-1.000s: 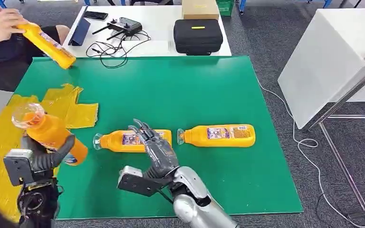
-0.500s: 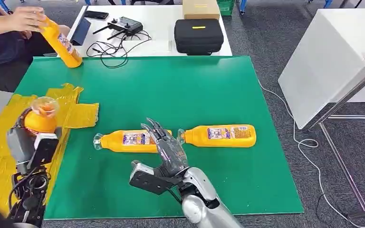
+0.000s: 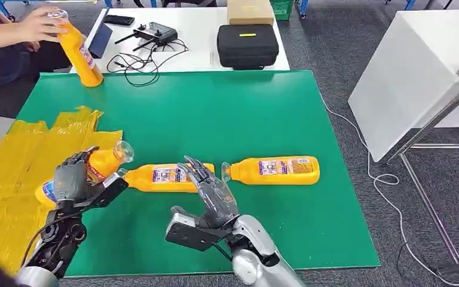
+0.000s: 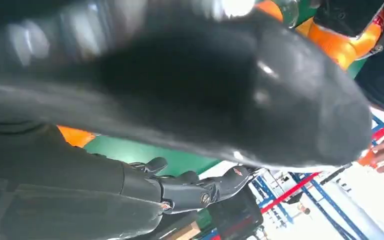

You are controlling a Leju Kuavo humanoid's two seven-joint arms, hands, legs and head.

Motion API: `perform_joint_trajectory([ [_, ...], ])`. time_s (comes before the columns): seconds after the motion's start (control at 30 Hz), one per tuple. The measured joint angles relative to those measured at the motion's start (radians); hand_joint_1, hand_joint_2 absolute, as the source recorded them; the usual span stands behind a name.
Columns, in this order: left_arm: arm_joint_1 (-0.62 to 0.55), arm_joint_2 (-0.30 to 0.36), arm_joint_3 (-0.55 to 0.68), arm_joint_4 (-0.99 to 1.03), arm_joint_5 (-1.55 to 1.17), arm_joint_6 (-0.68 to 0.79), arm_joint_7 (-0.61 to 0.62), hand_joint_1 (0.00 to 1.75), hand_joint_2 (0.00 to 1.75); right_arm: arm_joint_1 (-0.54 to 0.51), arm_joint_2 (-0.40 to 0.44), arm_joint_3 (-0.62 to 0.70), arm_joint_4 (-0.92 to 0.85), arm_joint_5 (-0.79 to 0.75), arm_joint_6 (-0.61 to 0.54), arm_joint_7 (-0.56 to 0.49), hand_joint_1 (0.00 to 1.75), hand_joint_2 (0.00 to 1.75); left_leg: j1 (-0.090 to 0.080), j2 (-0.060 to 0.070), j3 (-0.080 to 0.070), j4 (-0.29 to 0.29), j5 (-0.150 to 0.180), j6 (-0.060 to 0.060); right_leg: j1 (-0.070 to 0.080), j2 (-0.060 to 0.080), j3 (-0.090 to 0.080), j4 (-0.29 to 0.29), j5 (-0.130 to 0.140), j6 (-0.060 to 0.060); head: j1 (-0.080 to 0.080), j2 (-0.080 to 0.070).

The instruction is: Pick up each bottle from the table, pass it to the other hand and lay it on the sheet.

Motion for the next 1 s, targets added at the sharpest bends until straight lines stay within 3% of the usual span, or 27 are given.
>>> perform_joint_trajectory([
  [0.07,-0.001,0.012,-0.001,0.015,0.003,0.001,0.009,1.71,1.75,0.0,-0.002,0.0,0.0,-0.003,0.002,-0.006,0.0,0.0,0.0,0.0,0.001,0.0,0.0,0.0,0.0,0.0,0.0,0.001,0.0,0.0,0.0,0.0],
  [0.1,-0.001,0.019,0.0,0.021,0.008,0.002,0.013,0.0,1.75,0.0,-0.003,0.0,0.001,-0.003,0.003,-0.008,0.0,0.0,0.0,0.0,0.001,0.0,0.0,0.0,0.0,0.0,0.0,0.001,0.0,0.0,0.0,0.0],
  [0.27,0.004,0.044,0.031,0.032,0.005,0.004,0.119,0.0,1.75,-0.004,-0.003,0.002,0.01,-0.009,0.019,-0.018,0.0,0.0,0.0,0.0,0.001,0.0,0.0,0.0,0.0,0.0,0.0,0.003,0.0,0.0,0.0,0.0],
  [0.3,0.01,0.048,0.043,0.031,-0.003,0.004,0.149,0.0,0.0,-0.006,-0.002,0.004,0.013,-0.009,0.021,-0.019,0.0,0.0,0.0,0.0,0.001,0.0,0.0,0.0,0.0,0.0,0.0,0.003,0.0,0.0,0.0,0.0],
  [0.6,0.03,0.061,0.175,0.035,-0.026,0.003,0.161,0.0,0.0,-0.025,-0.002,0.011,0.052,-0.018,0.018,-0.024,0.0,0.0,0.0,-0.002,0.001,0.0,0.001,-0.001,0.0,-0.001,0.0,0.003,0.0,0.0,0.0,0.0],
  [1.0,0.027,0.058,0.226,0.051,0.02,-0.06,0.003,0.0,0.0,-0.036,-0.002,0.013,0.079,-0.024,0.015,-0.024,0.0,0.0,0.0,-0.002,0.0,0.0,0.0,-0.001,0.0,-0.001,-0.001,0.002,0.0,0.0,0.0,0.0],
])
